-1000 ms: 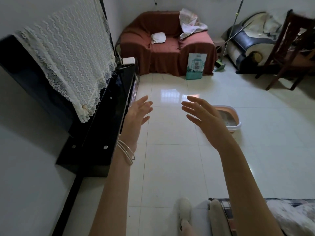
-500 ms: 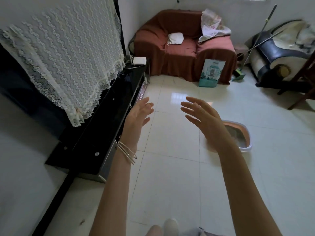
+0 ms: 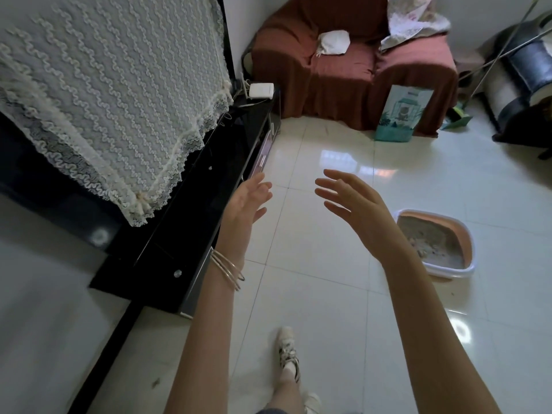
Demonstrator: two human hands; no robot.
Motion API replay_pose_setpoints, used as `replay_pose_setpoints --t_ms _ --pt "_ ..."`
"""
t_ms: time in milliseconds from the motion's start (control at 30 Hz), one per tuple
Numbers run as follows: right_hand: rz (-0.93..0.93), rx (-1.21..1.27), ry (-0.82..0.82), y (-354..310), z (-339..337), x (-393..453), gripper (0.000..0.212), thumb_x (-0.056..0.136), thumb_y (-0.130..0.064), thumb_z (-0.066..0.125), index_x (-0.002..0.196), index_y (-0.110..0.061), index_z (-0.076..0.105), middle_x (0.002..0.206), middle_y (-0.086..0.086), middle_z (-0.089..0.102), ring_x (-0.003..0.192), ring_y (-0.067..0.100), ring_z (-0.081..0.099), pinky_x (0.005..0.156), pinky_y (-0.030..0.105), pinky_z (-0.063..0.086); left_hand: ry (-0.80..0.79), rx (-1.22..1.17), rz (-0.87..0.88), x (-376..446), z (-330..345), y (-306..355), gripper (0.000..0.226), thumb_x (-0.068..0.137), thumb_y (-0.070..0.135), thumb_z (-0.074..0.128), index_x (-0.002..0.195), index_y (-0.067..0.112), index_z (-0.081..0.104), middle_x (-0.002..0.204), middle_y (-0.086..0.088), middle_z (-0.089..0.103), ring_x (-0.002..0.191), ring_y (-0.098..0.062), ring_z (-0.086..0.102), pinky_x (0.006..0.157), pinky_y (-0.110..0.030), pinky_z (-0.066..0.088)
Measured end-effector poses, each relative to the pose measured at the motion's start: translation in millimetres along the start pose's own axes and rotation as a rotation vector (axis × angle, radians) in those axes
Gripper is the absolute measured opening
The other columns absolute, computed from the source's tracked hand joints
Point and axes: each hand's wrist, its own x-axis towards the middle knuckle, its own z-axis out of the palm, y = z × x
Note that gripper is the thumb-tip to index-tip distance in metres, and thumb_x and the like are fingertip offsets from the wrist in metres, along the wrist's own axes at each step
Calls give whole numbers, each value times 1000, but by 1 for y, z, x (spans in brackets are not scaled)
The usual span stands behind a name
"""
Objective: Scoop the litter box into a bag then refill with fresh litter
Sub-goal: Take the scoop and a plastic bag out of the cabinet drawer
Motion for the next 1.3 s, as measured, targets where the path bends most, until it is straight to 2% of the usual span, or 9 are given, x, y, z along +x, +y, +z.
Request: replay_pose_setpoints --t_ms 267,633,733,800,933,1100,1233,1300 --pt "-7 -29 -46 -22 -4 95 39 82 -39 56 118 -24 58 121 0 63 114 15 59 102 36 42 22 -3 27 90 1 20 50 77 41 49 124 23 50 122 2 58 111 -10 58 101 -33 43" --pt "28 -47 -124 -22 -18 179 36 83 -37 55 116 -25 59 119 -1 65 113 15 60 103 38 42 108 -20 -7 160 1 18 43 77 42 50 117 29 53 119 4 60 110 -9 58 102 -34 43" --pt "42 -65 -175 -21 -28 202 36 84 -37 55 117 -24 59 118 -1 65 112 15 60 103 39 42 155 -42 -14 178 9 17 44 77 41 51 119 26 53 112 9 62 107 -7 59 100 -30 44" --pt "50 -79 -213 -22 -35 219 36 84 -37 54 117 -23 59 118 -1 65 112 15 61 103 39 42 205 -44 -14 191 15 16 40 85 36 53 122 23 53 118 5 61 111 -9 58 101 -31 44" --pt "59 -92 -311 -29 -59 255 35 83 -36 55 116 -23 60 118 -1 66 112 15 61 103 40 42 301 -51 4 218 36 16 31 95 24 44 125 20 52 120 1 59 111 -12 58 97 -30 46" --pt "82 -105 -410 -35 -95 291 38 84 -35 53 119 -21 59 119 0 65 112 15 60 103 39 43 377 -40 -19 235 79 6 34 94 25 44 127 19 51 124 -2 58 112 -11 58 97 -29 46" --pt "119 -127 -507 -36 -112 310 38 84 -35 54 118 -21 59 118 -1 65 112 14 60 103 38 43 446 -43 -26 238 103 2 40 86 36 49 123 22 52 118 4 59 110 -10 59 95 -28 46" --pt "129 -125 -533 -37 -117 317 37 83 -36 55 118 -22 60 118 -1 65 112 15 60 103 38 43 475 -49 -34 240 109 1 34 92 30 48 125 21 51 118 3 59 111 -11 58 95 -28 46"
